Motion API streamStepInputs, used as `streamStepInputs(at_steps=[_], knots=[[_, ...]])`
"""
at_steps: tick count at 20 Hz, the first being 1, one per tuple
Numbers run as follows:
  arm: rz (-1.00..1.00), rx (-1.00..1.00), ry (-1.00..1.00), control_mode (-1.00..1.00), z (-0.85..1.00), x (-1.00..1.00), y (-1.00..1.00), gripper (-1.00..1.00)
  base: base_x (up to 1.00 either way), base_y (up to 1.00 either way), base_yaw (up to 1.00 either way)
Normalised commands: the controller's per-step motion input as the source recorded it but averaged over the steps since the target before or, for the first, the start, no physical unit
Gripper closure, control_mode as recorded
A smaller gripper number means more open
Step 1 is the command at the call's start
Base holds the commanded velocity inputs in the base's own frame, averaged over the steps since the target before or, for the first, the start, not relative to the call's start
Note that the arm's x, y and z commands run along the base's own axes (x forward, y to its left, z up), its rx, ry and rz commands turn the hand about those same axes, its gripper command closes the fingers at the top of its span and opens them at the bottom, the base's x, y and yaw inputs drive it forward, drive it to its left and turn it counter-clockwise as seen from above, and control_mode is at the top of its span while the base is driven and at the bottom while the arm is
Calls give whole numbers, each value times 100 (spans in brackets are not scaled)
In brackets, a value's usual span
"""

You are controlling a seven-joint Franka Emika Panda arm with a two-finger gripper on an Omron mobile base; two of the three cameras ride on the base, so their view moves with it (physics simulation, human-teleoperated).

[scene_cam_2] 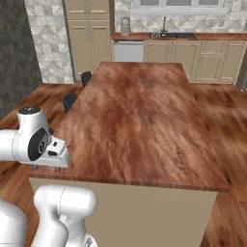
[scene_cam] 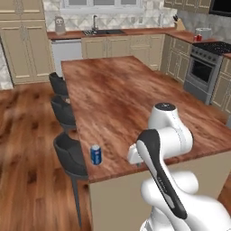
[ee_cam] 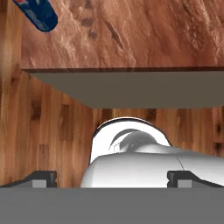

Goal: Four empty soda cans are scattered around the kitchen. Gather all the cans and cluster them next to the stove for recycling.

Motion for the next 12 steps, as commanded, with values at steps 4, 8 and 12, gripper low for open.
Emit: streamStepInputs(at_steps=[4, 8, 12], knots=[[0, 0, 0, 100, 0, 0, 0, -100, 7, 51, -30], [0, 0, -2, -100, 0, 0, 6, -100, 0, 28, -4], [1, 0, -12, -100, 14, 12, 39, -100, 0, 0, 0]])
